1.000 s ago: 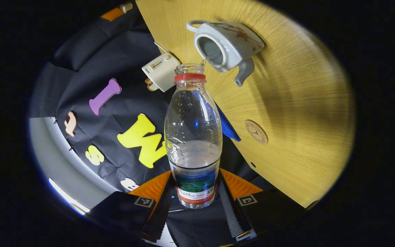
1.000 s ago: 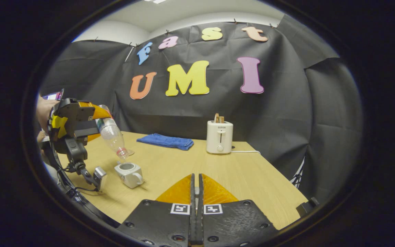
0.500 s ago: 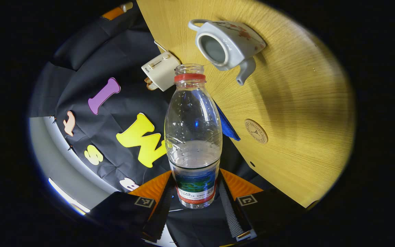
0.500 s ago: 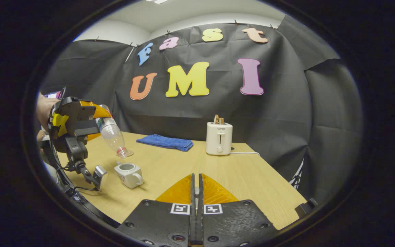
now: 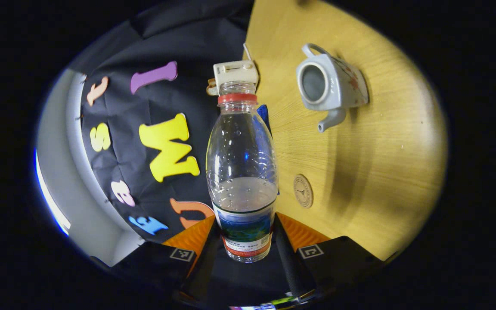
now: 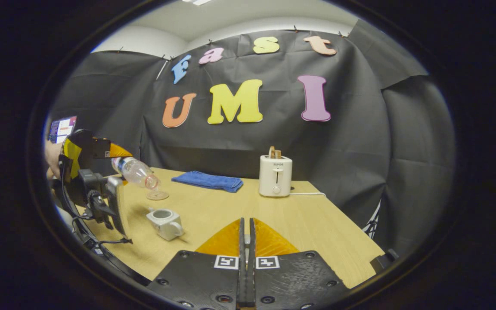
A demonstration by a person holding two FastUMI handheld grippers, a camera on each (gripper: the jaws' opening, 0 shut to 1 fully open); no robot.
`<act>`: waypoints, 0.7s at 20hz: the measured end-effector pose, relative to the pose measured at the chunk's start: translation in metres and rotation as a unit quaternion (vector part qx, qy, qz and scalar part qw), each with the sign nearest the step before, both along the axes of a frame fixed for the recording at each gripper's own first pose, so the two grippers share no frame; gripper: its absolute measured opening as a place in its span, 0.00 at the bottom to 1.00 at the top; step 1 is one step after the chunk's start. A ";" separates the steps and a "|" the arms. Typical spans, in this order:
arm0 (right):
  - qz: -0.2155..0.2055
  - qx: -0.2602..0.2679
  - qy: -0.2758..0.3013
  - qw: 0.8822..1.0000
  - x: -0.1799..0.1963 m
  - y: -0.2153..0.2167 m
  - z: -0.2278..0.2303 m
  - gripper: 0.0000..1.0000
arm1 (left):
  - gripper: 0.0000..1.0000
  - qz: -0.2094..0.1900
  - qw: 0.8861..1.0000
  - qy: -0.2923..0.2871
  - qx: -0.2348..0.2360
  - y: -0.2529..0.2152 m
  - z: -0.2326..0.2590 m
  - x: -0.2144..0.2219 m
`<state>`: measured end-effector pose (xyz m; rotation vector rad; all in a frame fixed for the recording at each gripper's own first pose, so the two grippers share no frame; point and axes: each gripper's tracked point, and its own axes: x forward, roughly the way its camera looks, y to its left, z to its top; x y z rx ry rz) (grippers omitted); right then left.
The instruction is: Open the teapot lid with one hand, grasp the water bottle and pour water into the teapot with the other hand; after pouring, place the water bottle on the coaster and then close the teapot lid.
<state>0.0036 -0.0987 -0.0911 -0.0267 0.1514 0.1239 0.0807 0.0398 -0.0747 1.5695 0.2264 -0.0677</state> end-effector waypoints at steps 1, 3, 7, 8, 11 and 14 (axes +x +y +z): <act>0.002 0.005 0.001 1.000 0.000 0.003 0.003 0.02 | 0.75 0.009 0.999 -0.004 -0.040 0.001 0.002 -0.002; 0.008 0.023 0.002 1.000 0.000 0.011 0.010 0.02 | 0.72 0.030 0.990 0.001 -0.141 0.006 -0.009 -0.010; 0.013 0.018 -0.005 1.000 0.004 0.024 0.022 0.02 | 0.73 0.091 0.912 0.011 -0.400 0.017 -0.031 -0.028; 0.017 0.011 -0.006 1.000 0.006 0.028 0.024 0.02 | 0.72 0.095 0.881 0.012 -0.463 0.013 -0.035 -0.030; 0.027 -0.002 -0.010 1.000 0.008 0.042 0.029 0.02 | 0.74 0.109 0.803 0.002 -0.586 0.007 -0.031 -0.023; 0.030 -0.021 -0.012 0.999 0.006 0.052 0.028 0.02 | 0.74 0.110 0.758 -0.008 -0.643 0.001 -0.024 -0.021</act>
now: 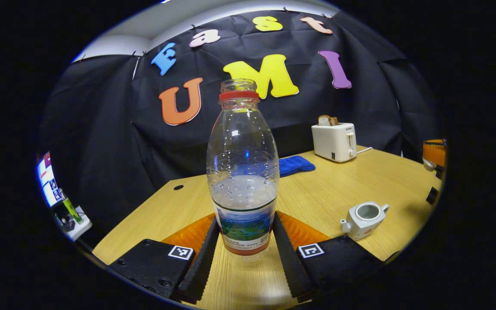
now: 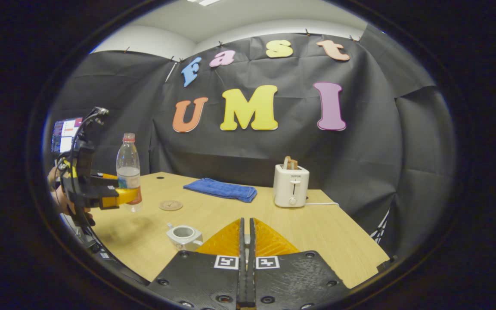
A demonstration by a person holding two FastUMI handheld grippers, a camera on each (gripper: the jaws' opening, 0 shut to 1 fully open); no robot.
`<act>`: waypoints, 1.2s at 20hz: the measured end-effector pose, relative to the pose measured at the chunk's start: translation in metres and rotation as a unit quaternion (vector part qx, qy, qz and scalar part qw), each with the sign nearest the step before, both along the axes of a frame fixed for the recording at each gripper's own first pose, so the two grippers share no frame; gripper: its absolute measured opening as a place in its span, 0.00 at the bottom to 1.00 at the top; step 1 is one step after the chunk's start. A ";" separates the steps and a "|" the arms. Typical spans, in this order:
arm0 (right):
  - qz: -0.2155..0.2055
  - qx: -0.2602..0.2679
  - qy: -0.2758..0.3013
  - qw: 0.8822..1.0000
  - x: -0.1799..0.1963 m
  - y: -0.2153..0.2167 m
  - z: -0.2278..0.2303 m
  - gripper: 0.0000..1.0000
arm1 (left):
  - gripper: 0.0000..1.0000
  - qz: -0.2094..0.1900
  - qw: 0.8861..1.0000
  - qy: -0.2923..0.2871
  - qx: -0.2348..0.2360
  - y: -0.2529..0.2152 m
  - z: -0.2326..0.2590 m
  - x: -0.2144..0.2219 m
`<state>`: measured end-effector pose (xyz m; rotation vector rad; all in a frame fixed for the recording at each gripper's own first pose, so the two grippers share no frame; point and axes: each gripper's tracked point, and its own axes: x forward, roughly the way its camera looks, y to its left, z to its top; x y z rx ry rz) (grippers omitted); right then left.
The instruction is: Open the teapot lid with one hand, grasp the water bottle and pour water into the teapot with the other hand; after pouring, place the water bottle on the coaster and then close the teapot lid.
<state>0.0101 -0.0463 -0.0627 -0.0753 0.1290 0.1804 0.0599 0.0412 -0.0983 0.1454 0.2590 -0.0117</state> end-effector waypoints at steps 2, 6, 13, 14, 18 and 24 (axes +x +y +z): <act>-0.003 -0.004 -0.001 1.000 -0.001 0.002 -0.001 0.02 | 0.74 0.003 1.000 -0.019 -0.010 0.002 0.007 0.001; -0.008 -0.006 0.010 1.000 -0.001 0.004 -0.010 0.02 | 0.73 -0.002 0.998 -0.053 -0.025 0.006 0.021 0.039; -0.032 -0.015 0.024 0.999 0.003 -0.010 -0.022 0.02 | 0.75 -0.012 0.997 -0.047 -0.065 0.019 0.005 0.115; -0.036 -0.014 0.026 0.999 0.005 -0.012 -0.024 0.02 | 0.74 -0.016 0.997 -0.045 -0.058 0.018 -0.001 0.123; -0.046 -0.016 0.034 0.998 0.009 -0.018 -0.033 0.00 | 0.75 -0.020 0.998 -0.021 -0.058 0.017 -0.026 0.143; -0.055 -0.013 0.044 0.997 0.011 -0.024 -0.041 0.00 | 0.77 -0.023 0.997 0.008 -0.071 0.014 -0.050 0.148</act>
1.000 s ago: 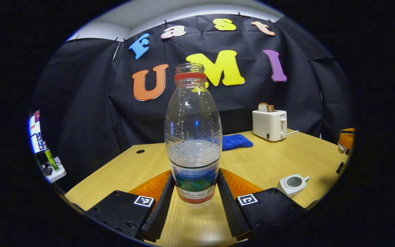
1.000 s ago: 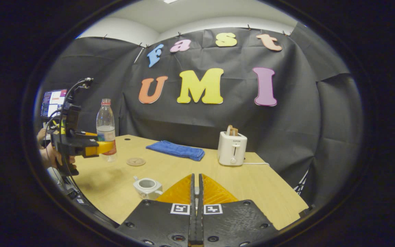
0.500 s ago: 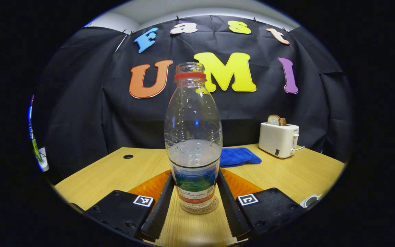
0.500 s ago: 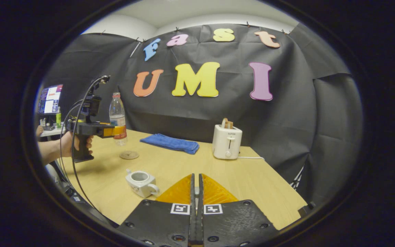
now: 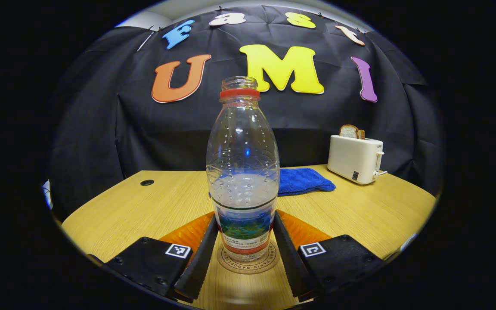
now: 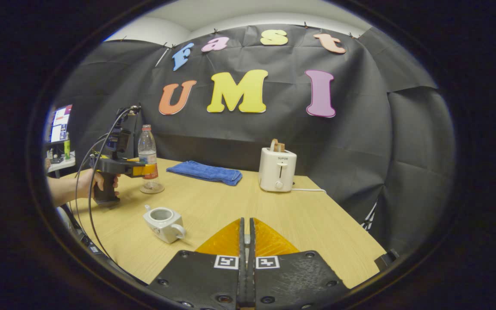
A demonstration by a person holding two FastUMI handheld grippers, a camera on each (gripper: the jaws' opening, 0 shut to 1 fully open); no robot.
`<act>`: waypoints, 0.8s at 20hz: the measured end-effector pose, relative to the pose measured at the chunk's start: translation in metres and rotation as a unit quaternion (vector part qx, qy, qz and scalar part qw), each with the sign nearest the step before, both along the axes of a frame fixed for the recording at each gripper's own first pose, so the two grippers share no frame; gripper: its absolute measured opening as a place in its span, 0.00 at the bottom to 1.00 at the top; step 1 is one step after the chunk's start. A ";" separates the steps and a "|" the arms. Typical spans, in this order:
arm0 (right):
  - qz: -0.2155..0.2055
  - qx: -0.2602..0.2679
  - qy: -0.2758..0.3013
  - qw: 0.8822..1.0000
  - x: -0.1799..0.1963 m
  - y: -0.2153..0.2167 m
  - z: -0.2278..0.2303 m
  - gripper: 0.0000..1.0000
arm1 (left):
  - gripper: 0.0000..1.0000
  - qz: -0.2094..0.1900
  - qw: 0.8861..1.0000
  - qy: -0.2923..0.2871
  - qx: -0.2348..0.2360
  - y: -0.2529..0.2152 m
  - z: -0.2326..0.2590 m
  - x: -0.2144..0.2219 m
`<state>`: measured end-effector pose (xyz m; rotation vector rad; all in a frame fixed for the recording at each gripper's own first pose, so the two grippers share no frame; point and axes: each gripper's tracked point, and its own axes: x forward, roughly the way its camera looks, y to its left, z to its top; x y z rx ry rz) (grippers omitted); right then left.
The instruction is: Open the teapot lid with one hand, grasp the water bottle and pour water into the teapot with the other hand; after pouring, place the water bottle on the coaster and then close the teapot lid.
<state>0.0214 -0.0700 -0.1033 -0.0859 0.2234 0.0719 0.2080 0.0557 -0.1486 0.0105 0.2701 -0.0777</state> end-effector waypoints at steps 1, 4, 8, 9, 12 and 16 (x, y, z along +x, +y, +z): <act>0.001 -0.001 0.000 1.000 0.000 0.001 0.001 0.00 | 0.77 0.001 1.000 0.000 -0.001 0.000 0.000 0.001; 0.004 -0.003 -0.001 1.000 0.000 0.004 0.001 0.00 | 0.78 0.001 1.000 0.006 0.001 0.001 -0.005 0.000; 0.004 -0.003 -0.002 1.000 -0.001 0.004 0.002 0.00 | 0.79 0.002 1.000 0.008 0.005 0.002 -0.006 0.000; 0.004 -0.003 -0.003 1.000 -0.002 0.004 0.003 0.00 | 0.79 0.002 1.000 0.009 0.005 0.002 -0.006 0.000; 0.004 -0.004 -0.005 1.000 -0.003 0.005 0.005 0.00 | 0.83 0.000 1.000 0.006 0.001 0.002 -0.003 -0.001; 0.011 -0.003 -0.008 1.000 -0.007 0.013 0.009 0.00 | 0.98 -0.002 1.000 0.008 -0.007 0.001 -0.002 -0.009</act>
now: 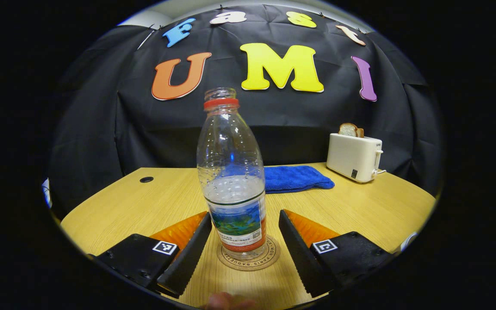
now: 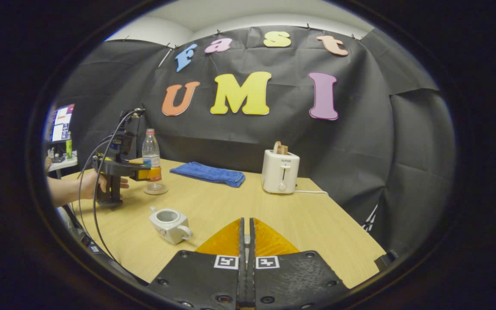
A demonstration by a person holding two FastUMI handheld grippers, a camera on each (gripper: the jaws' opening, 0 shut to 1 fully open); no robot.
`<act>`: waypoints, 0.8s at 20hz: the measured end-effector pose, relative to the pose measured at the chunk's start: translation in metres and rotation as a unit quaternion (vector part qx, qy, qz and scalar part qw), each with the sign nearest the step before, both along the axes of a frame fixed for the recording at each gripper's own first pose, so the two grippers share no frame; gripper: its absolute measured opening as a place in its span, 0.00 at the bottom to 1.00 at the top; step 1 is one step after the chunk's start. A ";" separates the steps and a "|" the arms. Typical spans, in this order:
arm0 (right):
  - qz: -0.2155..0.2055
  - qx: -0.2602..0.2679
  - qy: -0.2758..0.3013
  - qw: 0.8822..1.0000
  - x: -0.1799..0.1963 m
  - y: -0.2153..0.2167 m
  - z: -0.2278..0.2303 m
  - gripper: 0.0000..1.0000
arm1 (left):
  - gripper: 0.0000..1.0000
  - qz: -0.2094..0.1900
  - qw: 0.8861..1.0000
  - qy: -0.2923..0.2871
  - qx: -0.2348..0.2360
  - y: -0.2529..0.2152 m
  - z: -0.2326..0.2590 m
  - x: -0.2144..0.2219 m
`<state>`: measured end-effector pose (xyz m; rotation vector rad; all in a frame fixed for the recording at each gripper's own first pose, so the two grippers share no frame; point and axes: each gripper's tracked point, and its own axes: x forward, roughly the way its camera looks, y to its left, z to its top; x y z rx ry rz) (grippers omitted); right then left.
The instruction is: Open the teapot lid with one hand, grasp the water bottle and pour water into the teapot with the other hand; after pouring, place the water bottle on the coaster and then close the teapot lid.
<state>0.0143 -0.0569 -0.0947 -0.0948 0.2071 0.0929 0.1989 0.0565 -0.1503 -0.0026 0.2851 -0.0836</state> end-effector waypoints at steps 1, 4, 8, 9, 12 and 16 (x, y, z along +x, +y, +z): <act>0.002 0.000 -0.001 1.000 -0.001 0.003 0.001 0.00 | 0.98 0.001 1.000 0.002 0.000 0.002 -0.001 -0.003; 0.010 0.003 -0.004 1.000 -0.003 0.011 0.005 0.00 | 0.98 0.004 1.000 0.012 0.007 0.006 -0.002 -0.017; 0.038 0.017 -0.008 0.999 0.001 0.041 0.009 0.00 | 0.98 0.014 1.000 0.022 0.004 0.019 0.003 -0.053; 0.050 0.022 -0.008 0.998 0.004 0.051 0.010 0.00 | 0.98 0.020 1.000 0.019 0.004 0.024 0.007 -0.065; 0.079 0.030 -0.013 0.996 0.019 0.082 0.019 0.00 | 0.98 0.042 0.999 0.000 0.004 0.041 0.026 -0.108; 0.116 0.038 -0.022 0.992 0.041 0.119 0.025 0.00 | 0.98 0.079 0.996 -0.028 0.010 0.063 0.040 -0.164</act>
